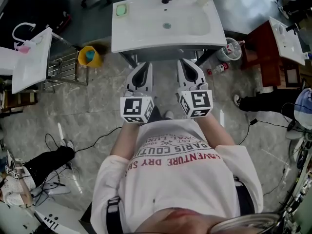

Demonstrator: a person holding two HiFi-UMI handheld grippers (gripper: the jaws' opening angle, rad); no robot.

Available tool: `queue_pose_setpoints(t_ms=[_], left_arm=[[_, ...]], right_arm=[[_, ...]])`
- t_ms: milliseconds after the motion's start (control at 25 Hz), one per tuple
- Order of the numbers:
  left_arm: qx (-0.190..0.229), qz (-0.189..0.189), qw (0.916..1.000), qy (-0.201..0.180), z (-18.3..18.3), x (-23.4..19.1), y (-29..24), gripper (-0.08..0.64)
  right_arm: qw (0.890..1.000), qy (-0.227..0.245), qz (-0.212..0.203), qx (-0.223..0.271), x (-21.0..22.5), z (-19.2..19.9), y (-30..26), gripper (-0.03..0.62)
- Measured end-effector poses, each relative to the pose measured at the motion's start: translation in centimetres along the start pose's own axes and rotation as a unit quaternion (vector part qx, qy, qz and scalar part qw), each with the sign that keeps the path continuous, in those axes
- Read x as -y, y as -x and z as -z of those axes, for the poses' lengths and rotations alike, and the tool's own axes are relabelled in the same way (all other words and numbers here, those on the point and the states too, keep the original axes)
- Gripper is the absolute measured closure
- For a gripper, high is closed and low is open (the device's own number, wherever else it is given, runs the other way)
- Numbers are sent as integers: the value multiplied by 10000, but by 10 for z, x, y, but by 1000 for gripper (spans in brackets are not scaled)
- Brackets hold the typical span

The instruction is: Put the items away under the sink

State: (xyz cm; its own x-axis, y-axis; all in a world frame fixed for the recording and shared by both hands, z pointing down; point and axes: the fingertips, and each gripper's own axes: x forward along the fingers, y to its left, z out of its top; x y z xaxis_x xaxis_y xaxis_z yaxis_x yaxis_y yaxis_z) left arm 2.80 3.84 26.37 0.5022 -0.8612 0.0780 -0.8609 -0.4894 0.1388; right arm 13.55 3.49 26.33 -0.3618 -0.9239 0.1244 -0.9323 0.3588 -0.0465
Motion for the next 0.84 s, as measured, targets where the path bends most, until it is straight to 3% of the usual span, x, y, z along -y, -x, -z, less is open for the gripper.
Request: queue_pose_setpoints(t_ms=[200, 440, 840], left_arm=[[-28, -59, 9999, -104, -1, 7, 5, 532], [54, -15, 10000, 31, -5, 19, 12, 532], [104, -8, 9999, -52, -6, 33, 17, 532]], right_arm=[[10000, -3, 41, 62, 3, -1, 10, 568], [9996, -211, 143, 120, 11, -1, 23, 568], [9995, -98, 235, 212, 20, -7, 39, 568]])
